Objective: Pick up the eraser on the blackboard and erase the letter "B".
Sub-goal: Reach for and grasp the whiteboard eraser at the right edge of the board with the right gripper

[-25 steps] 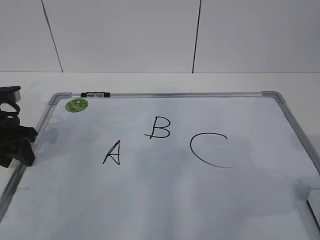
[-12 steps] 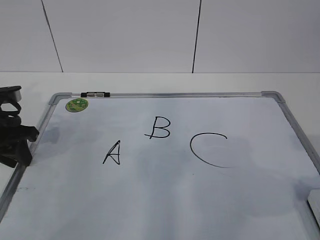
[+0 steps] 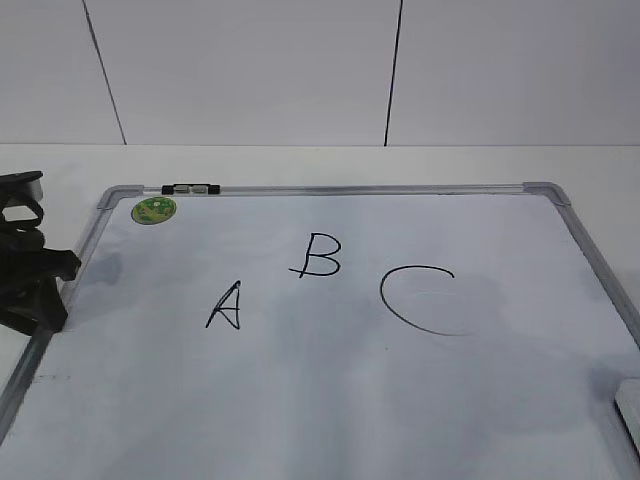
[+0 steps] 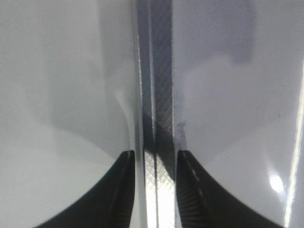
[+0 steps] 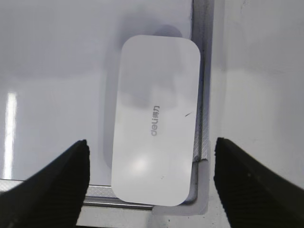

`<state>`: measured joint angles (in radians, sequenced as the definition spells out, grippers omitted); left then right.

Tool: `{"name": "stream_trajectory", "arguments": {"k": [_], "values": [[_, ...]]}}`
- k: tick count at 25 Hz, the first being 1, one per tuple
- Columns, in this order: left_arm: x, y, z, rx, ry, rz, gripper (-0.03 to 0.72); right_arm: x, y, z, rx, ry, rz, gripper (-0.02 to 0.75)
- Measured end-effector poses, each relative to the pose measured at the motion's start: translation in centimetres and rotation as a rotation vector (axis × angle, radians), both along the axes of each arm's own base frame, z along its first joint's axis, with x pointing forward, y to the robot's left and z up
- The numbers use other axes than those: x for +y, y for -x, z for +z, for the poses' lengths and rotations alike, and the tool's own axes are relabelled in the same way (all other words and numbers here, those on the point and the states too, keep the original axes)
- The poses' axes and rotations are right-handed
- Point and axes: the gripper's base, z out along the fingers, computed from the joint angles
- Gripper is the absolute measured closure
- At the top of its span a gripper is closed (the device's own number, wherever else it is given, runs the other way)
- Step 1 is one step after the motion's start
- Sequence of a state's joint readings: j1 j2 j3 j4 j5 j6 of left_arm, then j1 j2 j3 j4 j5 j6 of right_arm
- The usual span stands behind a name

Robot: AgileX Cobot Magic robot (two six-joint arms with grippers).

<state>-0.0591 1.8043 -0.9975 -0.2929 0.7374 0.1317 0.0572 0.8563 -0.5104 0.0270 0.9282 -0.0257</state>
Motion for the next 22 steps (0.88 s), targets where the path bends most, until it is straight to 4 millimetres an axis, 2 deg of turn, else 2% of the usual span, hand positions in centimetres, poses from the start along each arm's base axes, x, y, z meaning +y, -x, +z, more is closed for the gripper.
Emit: {"name": "stream_trajectory", "arguments": {"k": [22], "values": [[-0.17,-0.32,-0.71,0.049,0.014,0.002,0.478,0.00,0.04,-0.02,0.005,0.000,-0.001,0.122]]}}
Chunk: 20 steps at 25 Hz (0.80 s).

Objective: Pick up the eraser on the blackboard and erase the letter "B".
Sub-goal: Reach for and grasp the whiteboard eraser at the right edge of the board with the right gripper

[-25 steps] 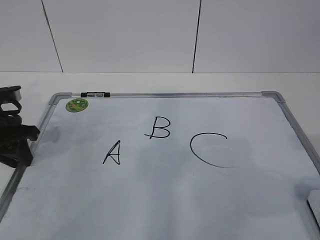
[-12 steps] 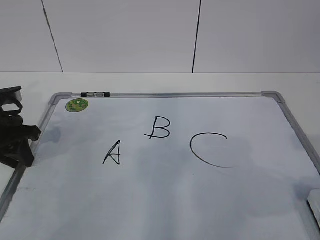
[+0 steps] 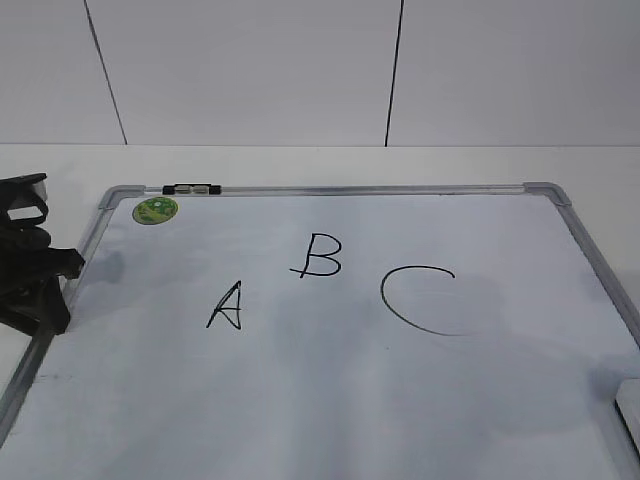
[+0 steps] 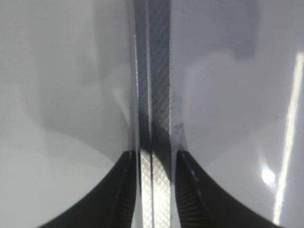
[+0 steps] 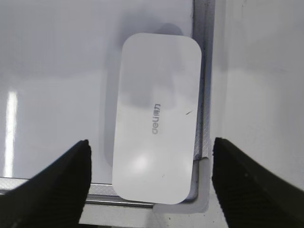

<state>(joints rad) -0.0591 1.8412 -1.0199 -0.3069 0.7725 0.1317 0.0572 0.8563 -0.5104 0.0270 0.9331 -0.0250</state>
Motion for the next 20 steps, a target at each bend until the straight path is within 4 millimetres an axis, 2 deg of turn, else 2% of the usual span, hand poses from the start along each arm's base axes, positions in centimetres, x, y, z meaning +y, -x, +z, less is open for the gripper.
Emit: {"name": "stream_trajectory", "arguments": {"k": [7,20], "values": [[0.03,0.04,0.00,0.006,0.003,0.002,0.538,0.00,0.10,-0.04,0.012,0.001,0.000,0.137],[0.09,0.07,-0.05,0.012,0.003,0.003,0.543,-0.05,0.72,-0.12,0.086,0.007,0.003,0.141]]}}
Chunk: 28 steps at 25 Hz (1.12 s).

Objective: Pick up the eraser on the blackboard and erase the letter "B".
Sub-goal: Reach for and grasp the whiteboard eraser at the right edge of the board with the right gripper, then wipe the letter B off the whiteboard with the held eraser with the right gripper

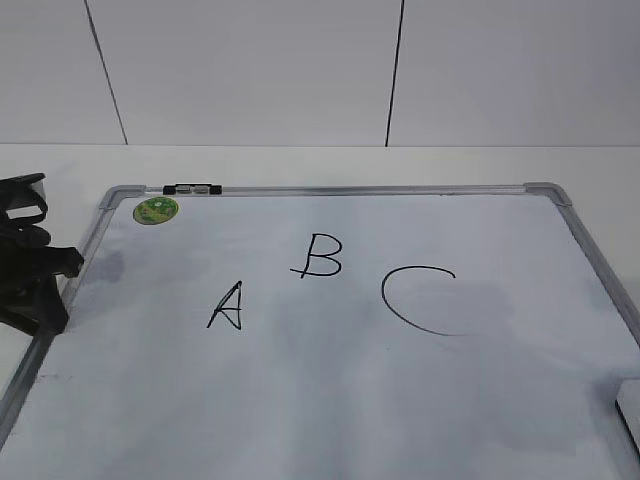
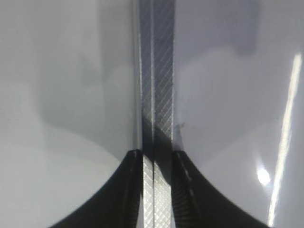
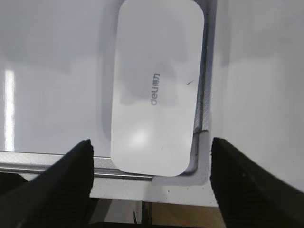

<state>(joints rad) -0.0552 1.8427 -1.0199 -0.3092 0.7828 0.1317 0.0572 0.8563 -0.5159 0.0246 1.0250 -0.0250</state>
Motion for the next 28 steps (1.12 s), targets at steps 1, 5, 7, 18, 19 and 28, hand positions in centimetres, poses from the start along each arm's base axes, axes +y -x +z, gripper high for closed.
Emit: {"name": "stream_trajectory", "arguments": {"k": [1,5,7,18,19,28], "values": [[0.0,0.0,0.0,0.000,0.000,0.000,0.543,0.0,-0.1,0.0,-0.010,-0.001,0.000,0.136],[0.0,0.0,0.0,0.000,0.000,0.000,0.543,0.1,-0.8,-0.4,0.006,-0.003,-0.002,0.074],[0.0,0.0,0.0,0.000,0.000,0.002,0.543,0.1,-1.4,-0.9,0.026,-0.001,-0.002,0.062],[0.0,0.0,0.0,0.004,0.001,0.001,0.543,0.3,-4.5,-3.9,0.120,0.004,-0.005,0.058],[0.0,0.0,0.0,0.004,0.001,0.001,0.543,0.3,-4.7,-4.1,0.123,0.004,-0.007,0.058],[0.0,0.0,0.0,0.005,0.001,0.001,0.543,0.3,-5.6,-5.2,0.136,0.003,-0.015,0.058]]}}
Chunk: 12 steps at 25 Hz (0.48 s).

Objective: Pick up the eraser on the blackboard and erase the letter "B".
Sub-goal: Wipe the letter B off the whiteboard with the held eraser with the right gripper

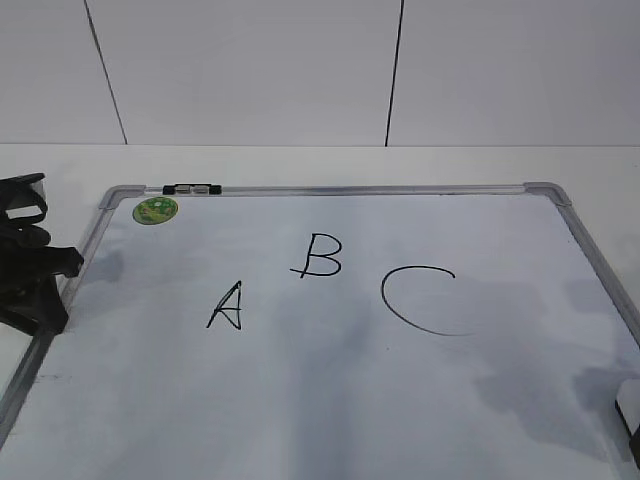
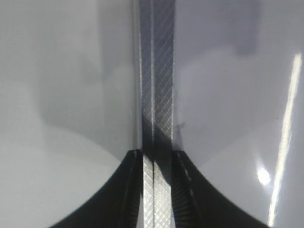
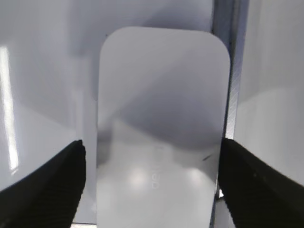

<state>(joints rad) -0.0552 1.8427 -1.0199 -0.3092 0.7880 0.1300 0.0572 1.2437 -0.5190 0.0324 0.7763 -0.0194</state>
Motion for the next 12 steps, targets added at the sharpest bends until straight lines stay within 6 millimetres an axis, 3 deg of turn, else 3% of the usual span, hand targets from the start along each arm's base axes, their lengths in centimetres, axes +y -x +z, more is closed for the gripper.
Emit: {"name": "stream_trajectory", "arguments": {"k": [12], "values": [[0.00,-0.04,0.03,-0.002,0.000,0.000,0.543,0.03,-0.59,-0.77,0.030,-0.002,-0.029,0.062]]}}
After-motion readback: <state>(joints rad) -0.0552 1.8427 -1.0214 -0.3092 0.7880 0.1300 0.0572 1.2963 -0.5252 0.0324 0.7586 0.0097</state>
